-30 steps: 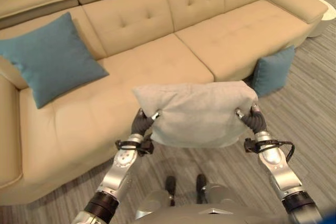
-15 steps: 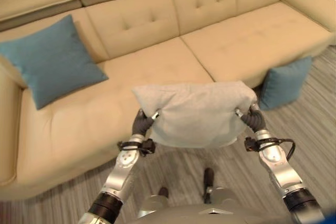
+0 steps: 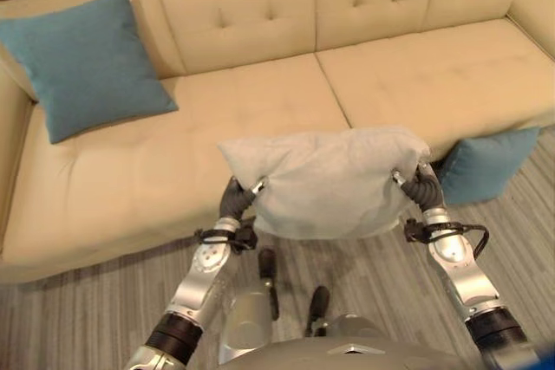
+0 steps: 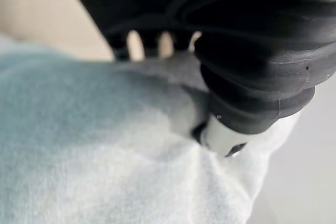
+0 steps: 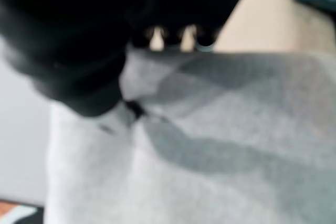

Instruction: Pick up all the scattered cushions and arrange them neatly on the sofa.

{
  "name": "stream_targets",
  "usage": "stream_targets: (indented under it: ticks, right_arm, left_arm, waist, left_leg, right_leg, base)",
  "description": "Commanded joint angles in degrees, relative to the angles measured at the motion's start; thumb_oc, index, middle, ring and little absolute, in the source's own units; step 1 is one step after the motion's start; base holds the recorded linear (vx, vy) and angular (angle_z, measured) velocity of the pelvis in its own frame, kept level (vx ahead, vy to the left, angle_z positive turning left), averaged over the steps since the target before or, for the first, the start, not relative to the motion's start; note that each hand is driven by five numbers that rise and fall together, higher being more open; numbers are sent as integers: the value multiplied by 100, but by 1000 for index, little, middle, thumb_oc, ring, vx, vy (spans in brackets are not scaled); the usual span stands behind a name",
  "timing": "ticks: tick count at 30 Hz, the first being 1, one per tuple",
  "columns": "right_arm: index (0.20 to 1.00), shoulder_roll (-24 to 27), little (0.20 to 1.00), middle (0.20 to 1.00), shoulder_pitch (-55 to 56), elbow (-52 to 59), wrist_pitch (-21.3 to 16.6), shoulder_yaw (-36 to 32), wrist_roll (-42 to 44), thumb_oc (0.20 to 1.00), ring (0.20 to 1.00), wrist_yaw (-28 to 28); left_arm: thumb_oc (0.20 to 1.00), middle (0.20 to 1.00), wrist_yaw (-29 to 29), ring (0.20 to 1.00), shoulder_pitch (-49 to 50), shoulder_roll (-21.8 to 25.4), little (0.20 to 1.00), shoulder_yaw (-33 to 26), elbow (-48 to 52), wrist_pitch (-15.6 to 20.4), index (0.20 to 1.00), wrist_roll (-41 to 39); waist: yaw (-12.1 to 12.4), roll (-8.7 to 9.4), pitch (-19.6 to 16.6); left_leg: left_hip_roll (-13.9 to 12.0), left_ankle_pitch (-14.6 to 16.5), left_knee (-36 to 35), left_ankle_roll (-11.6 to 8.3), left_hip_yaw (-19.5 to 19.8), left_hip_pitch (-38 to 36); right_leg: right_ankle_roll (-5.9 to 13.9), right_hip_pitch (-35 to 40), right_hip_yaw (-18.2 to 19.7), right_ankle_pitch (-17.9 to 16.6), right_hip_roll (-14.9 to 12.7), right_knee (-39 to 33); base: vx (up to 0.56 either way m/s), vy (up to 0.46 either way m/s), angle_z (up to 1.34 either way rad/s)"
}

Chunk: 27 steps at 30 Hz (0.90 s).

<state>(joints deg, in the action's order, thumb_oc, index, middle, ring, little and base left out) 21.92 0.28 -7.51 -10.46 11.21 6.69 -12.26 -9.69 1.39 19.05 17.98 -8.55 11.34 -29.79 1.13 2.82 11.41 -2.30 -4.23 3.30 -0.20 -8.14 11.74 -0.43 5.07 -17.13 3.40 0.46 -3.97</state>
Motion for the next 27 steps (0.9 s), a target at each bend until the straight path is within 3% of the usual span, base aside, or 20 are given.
stream_targets:
  ticks: [1, 3, 5, 10, 11, 12, 13, 15, 17, 22, 23, 26, 27]
  right_arm:
    - [200, -273, 200, 200, -448, 501, -564, 160, 42, 200, 200, 104]
    - [200, -346, 200, 200, -508, 482, -558, 205, 17, 200, 200, 158]
    - [200, -384, 200, 200, -488, 519, -550, 233, 18, 200, 200, 175]
    - [200, -341, 200, 200, -623, 539, -552, 278, 56, 200, 200, 174]
    - [200, -303, 200, 200, -713, 586, -541, 332, 32, 200, 200, 149]
    - [200, -257, 200, 200, -720, 640, -526, 354, -49, 200, 200, 139]
    - [200, -251, 200, 200, -734, 614, -531, 358, -58, 200, 200, 171]
    - [200, -204, 200, 200, -716, 626, -564, 321, -5, 200, 200, 140]
    - [200, -179, 200, 200, -686, 647, -581, 225, 68, 200, 200, 100]
    - [200, -79, 200, 200, -653, 765, -573, 102, 120, 200, 200, -27]
    - [200, -69, 200, 200, -633, 765, -571, 75, 118, 200, 200, -30]
    - [200, -34, 200, 200, -646, 819, -582, -10, 86, 200, 200, -158]
    - [200, -39, 200, 200, -696, 791, -574, 10, 67, 200, 200, -177]
  left_arm:
    - [200, 200, 320, 200, -312, 59, 200, 87, 877, 485, 200, 221]
    - [200, 200, 299, 200, -279, 175, 200, 94, 977, 483, 200, 209]
    - [200, 200, 295, 200, -276, 194, 200, 112, 1004, 482, 200, 235]
    - [200, 200, 267, 200, -336, 178, 200, 138, 986, 515, 200, 213]
    - [200, 200, 259, 200, -360, 142, 200, 113, 967, 529, 200, 175]
    - [200, 200, 238, 200, -375, 132, 200, 79, 924, 549, 200, 198]
    - [200, 200, 274, 200, -398, 88, 200, 61, 886, 611, 200, 242]
    - [200, 200, 300, 200, -419, 46, 200, 42, 872, 607, 200, 188]
    - [200, 200, 326, 200, -456, -20, 200, 47, 863, 606, 200, 120]
    - [200, 200, 246, 200, -700, -119, 200, 58, 815, 584, 200, -33]
    - [200, 200, 228, 200, -764, -136, 200, 77, 807, 583, 200, -20]
    - [200, 200, 103, 200, -1137, -206, 200, 254, 708, 559, 200, 121]
    - [200, 200, 48, 200, -1238, -215, 200, 276, 656, 568, 200, 169]
  waist:
    - [262, 197, -504]
    - [243, 149, -416]
    - [213, 102, -398]
    - [49, 29, -347]
    - [-91, 23, -270]
    - [-153, 43, -240]
    - [-168, 130, -288]
    - [-195, 140, -378]
    - [-248, 147, -424]
    - [-337, 196, -424]
    - [-355, 198, -424]
    - [-430, 149, -452]
    - [-413, 145, -441]
  left_leg:
    - [325, 330, 80, -16, 207, -559]
    - [418, 570, 170, 234, 299, -853]
    - [455, 685, 182, 285, 433, -973]
    - [494, 729, -28, 249, 688, -1202]
    - [487, 752, -221, 160, 921, -1410]
    - [476, 786, -241, 101, 1057, -1486]
    - [486, 898, -206, 20, 1213, -1543]
    - [418, 979, -87, -94, 1267, -1518]
    - [269, 1041, 118, -212, 1111, -1429]
    - [-64, 867, 733, -372, 656, -1095]
    - [-104, 838, 644, -371, 573, -1053]
    - [-134, 358, 7, -369, 258, -695]
    - [-102, 340, -24, -365, 345, -645]
  right_leg:
    - [827, -78, 381, 16, -563, 1060]
    - [1057, -519, 635, -418, -785, 2314]
    - [1014, -749, 783, -445, -796, 2485]
    - [900, -1256, 1128, -457, -636, 1748]
    - [1007, -1478, 1438, -744, -599, 950]
    - [1083, -1600, 1596, -894, -600, 745]
    - [1091, -1421, 1571, -977, -620, 525]
    - [1024, -1295, 1506, -939, -578, 498]
    - [939, -1134, 1238, -830, -593, 440]
    - [723, -720, 802, -599, -553, 320]
    - [724, -673, 750, -562, -552, 284]
    - [733, -564, 621, -464, -517, 173]
    - [729, -592, 656, -432, -498, 219]
  base:
    - [238, 230, -30]
    - [247, 255, -13]
    - [178, 116, 15]
    - [156, 6, 41]
    - [364, -140, 56]
    - [502, -271, 29]
    - [396, -274, 69]
    - [273, -221, 96]
    - [158, -180, 67]
    - [103, -150, 78]
    - [86, -59, 63]
    - [93, 3, 49]
    - [64, 15, 38]
